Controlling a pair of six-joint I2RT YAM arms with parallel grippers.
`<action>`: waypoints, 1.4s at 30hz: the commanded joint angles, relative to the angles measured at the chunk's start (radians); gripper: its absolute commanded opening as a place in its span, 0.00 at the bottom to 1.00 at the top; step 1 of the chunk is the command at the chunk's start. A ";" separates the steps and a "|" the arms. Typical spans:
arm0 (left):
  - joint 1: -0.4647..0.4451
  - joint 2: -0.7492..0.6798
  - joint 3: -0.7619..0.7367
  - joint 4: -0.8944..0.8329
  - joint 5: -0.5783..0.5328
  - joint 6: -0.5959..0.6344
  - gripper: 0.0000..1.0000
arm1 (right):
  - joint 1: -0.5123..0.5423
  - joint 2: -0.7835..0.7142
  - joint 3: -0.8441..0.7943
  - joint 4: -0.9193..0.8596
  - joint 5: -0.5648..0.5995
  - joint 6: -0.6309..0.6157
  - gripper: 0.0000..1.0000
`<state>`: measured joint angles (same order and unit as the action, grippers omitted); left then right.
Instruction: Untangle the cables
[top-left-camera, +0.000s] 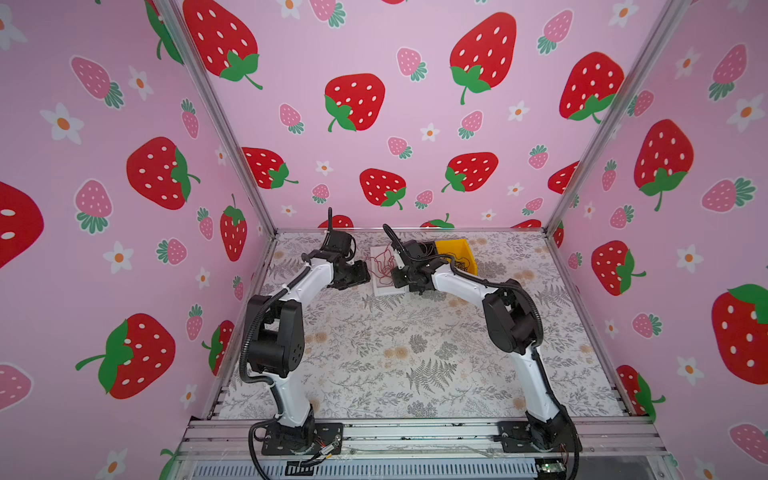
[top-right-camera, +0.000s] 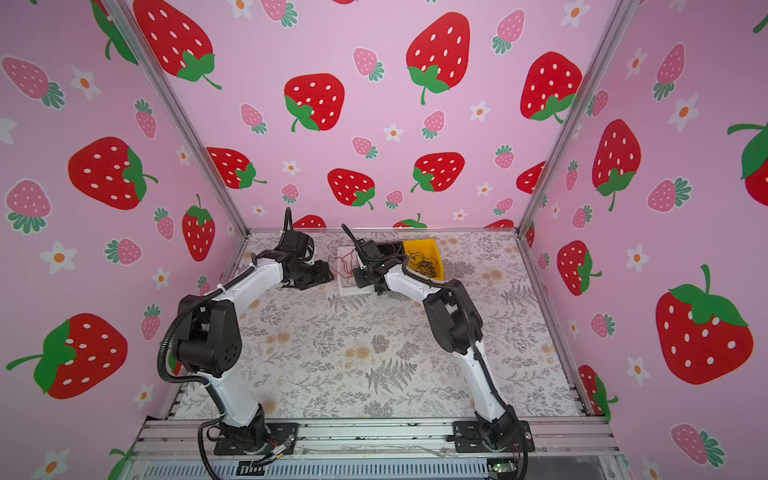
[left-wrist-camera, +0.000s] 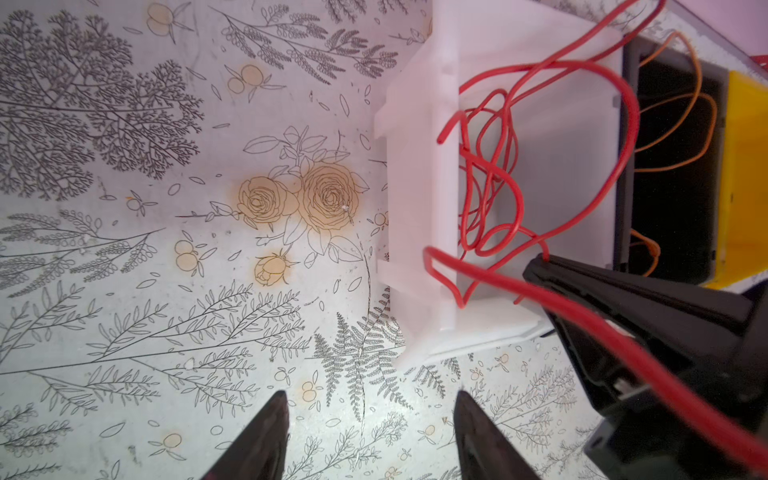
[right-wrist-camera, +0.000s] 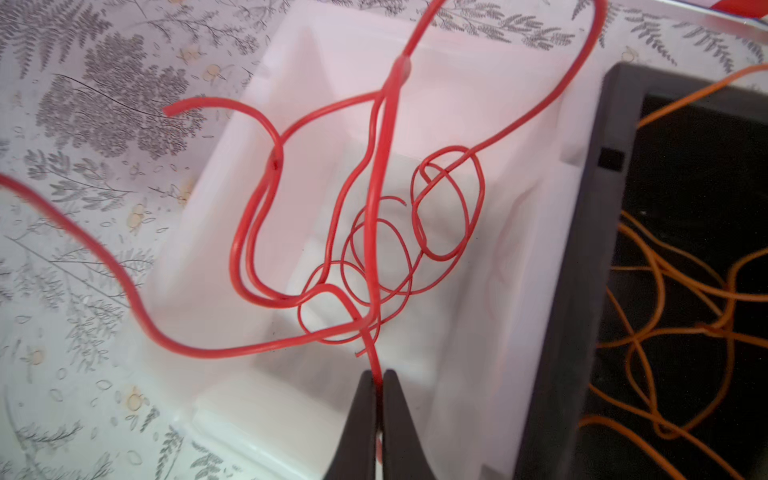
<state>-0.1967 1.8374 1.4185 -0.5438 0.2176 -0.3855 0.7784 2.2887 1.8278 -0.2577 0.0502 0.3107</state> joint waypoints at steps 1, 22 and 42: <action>-0.002 -0.037 0.040 -0.025 -0.017 0.016 0.65 | 0.007 0.007 -0.008 0.025 0.063 0.022 0.11; 0.003 -0.118 0.059 -0.059 -0.070 0.037 0.65 | 0.016 -0.172 -0.099 0.051 0.162 0.042 0.61; 0.047 -0.225 -0.072 0.054 -0.063 0.070 0.66 | -0.024 -0.397 -0.334 0.011 0.071 -0.079 1.00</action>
<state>-0.1604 1.6772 1.3880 -0.5423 0.1650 -0.3492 0.7700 1.9682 1.5501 -0.2398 0.1539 0.2634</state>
